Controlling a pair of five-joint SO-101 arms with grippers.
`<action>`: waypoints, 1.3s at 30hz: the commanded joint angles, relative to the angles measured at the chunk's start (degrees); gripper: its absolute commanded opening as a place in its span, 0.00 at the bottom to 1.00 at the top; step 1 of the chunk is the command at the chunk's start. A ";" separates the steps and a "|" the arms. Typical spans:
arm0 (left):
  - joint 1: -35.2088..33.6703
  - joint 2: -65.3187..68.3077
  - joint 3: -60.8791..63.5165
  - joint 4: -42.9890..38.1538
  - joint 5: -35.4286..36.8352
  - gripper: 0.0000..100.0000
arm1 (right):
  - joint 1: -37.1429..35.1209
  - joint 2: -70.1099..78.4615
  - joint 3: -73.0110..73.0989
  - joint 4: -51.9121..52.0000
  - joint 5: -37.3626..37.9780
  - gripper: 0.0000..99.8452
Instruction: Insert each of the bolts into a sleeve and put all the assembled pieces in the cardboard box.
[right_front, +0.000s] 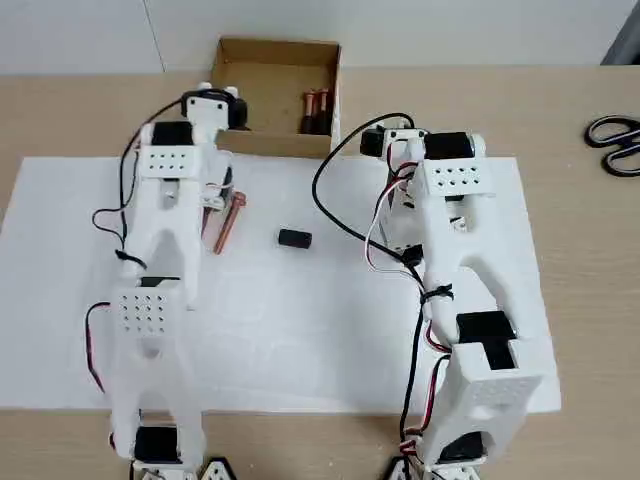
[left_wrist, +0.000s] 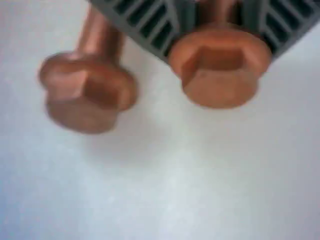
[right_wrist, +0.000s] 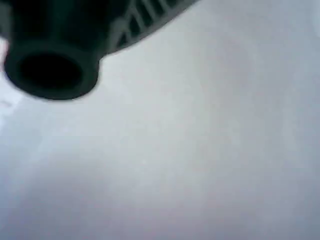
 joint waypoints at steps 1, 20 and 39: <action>0.18 -1.14 -8.57 4.57 -0.26 0.01 | -0.13 -4.44 -0.44 -0.04 0.44 0.00; 0.09 -38.24 -0.22 8.09 6.59 0.01 | -0.22 -28.79 -0.44 2.33 0.70 0.00; 0.26 -90.64 51.38 2.37 6.59 0.01 | -6.11 -69.67 31.74 -11.12 0.18 0.00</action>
